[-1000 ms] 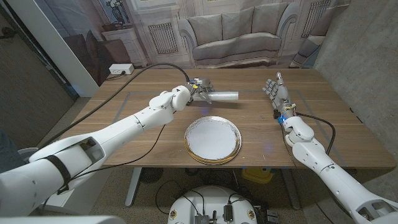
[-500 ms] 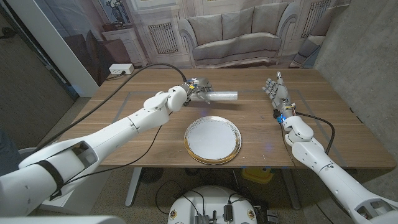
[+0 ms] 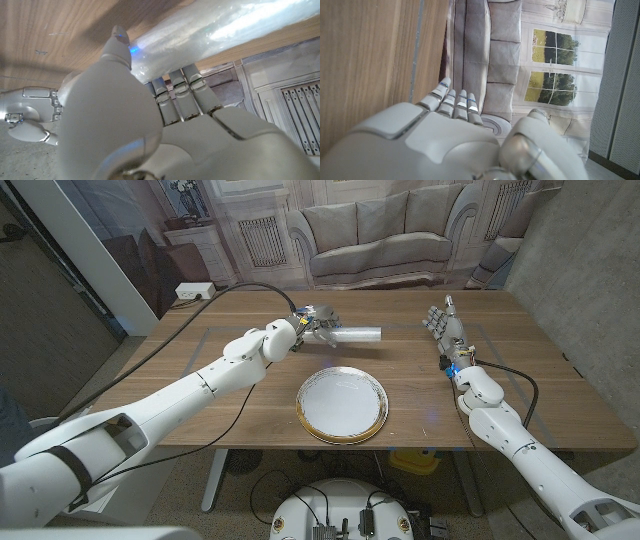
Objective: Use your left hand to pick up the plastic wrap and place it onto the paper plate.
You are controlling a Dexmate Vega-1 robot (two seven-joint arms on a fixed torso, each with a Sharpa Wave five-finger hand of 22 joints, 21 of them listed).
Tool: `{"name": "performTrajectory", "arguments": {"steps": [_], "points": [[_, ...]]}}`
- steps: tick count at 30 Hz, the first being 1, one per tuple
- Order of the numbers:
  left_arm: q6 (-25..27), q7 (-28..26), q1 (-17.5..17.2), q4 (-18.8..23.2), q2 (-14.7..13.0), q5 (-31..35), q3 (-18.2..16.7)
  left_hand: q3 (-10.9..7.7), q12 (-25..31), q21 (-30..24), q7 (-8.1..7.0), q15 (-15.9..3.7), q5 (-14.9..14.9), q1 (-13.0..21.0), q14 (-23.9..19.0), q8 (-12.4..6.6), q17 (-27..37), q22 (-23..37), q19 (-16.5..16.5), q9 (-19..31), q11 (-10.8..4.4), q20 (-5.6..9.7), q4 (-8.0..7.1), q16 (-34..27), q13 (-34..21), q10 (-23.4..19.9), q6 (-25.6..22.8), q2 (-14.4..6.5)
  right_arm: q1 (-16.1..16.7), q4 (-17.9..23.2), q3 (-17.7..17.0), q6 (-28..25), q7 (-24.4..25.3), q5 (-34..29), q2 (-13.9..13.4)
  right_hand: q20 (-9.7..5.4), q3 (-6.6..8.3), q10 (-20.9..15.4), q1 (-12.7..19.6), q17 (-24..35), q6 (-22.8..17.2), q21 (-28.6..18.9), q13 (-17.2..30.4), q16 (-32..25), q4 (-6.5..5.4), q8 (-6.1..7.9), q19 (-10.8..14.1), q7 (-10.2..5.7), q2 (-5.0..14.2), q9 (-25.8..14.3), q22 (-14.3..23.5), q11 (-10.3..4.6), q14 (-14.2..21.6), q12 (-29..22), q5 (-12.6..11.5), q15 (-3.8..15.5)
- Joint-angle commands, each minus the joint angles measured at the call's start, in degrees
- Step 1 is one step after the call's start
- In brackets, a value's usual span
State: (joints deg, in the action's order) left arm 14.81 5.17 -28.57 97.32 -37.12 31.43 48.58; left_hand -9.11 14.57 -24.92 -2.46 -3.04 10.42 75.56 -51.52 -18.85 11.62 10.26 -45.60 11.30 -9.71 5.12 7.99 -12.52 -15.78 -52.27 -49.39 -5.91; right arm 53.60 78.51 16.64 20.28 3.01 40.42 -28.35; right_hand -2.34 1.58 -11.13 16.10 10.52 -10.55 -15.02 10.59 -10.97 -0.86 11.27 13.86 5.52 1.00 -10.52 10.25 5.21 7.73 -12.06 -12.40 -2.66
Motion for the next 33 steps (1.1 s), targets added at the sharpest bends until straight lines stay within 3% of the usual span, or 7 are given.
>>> {"name": "performTrajectory", "arguments": {"steps": [1,33], "points": [[-0.4,0.6,-2.3,3.5,-1.6,0.6,-1.6,-1.77,-0.4,-0.4,-2.41,-9.74,0.3,1.1,-4.4,-1.14,0.4,0.2,-0.2,0.4,-1.11,1.80,-1.96,-0.3,-0.2,-1.5,-5.4,-2.0,0.2,0.2,0.0,0.2,0.3,-0.2,0.1,-0.41,-0.33,-0.6,0.0,0.2,-0.3,0.2,0.1,0.1,-0.06,-0.08,0.6,0.17,0.46,-0.3,0.2,-0.06,0.7,-0.1,0.2,-0.01],[-3.6,-0.6,-8.3,9.7,-4.1,0.5,-5.3,-1.87,-0.8,-0.5,-2.51,-9.77,0.3,0.6,-4.9,-1.41,0.7,0.2,-0.6,0.4,-0.97,1.74,-2.18,-0.3,-0.8,-2.3,-5.9,-1.7,-0.1,0.0,0.1,0.4,0.4,-0.4,0.3,-0.86,-0.47,-0.7,0.1,0.2,-0.5,0.6,0.1,0.0,0.04,-0.03,1.1,0.21,0.60,-0.3,0.2,-0.09,0.9,-0.1,0.2,0.20]]}}
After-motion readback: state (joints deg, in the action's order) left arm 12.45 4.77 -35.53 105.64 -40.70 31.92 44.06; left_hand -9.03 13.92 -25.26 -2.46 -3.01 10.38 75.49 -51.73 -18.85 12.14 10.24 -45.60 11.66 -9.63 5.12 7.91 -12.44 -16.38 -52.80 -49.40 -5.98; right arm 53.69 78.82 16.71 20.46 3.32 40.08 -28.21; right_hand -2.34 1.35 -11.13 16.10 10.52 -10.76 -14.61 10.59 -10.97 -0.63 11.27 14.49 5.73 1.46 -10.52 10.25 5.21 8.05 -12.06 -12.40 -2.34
